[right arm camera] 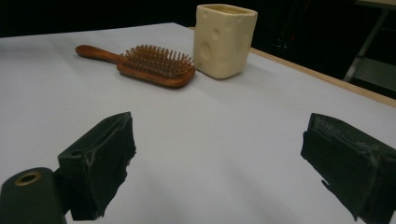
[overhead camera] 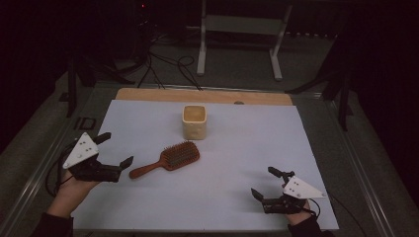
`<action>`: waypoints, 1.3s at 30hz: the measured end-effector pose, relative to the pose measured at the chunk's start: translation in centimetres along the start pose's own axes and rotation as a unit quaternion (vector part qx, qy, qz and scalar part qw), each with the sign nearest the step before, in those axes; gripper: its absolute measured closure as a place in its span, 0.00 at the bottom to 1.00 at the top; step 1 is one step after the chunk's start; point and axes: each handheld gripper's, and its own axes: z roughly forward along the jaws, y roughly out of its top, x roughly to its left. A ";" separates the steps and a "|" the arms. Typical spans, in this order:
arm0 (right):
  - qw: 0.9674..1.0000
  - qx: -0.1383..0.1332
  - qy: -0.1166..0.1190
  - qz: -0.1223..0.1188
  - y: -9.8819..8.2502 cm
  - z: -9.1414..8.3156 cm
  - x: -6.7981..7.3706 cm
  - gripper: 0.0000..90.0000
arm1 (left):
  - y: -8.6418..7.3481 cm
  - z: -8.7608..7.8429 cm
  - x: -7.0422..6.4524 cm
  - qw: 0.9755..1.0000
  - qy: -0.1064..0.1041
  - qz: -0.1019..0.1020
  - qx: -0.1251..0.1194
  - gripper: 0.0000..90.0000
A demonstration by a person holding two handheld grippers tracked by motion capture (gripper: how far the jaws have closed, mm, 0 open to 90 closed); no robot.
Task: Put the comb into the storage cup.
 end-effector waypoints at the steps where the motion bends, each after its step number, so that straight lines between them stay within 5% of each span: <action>1: 1.000 0.000 0.000 0.000 0.0 0.0 0.0 0.10 | -0.1 0.3 0.1 1.000 0.001 -0.003 0.003 0.00; 23: 1.000 -0.002 0.010 -0.004 0.0 0.2 0.2 0.10 | -4.2 4.3 1.9 0.998 0.011 -0.015 0.052 0.23; 33: 1.000 -0.002 0.012 -0.003 0.0 0.2 0.1 0.10 | -6.2 5.6 2.2 0.996 0.004 -0.026 0.090 0.48; 39: 1.000 -0.002 0.013 -0.004 0.0 0.1 0.2 0.10 | -7.1 6.5 2.1 0.992 -0.010 -0.027 0.127 0.61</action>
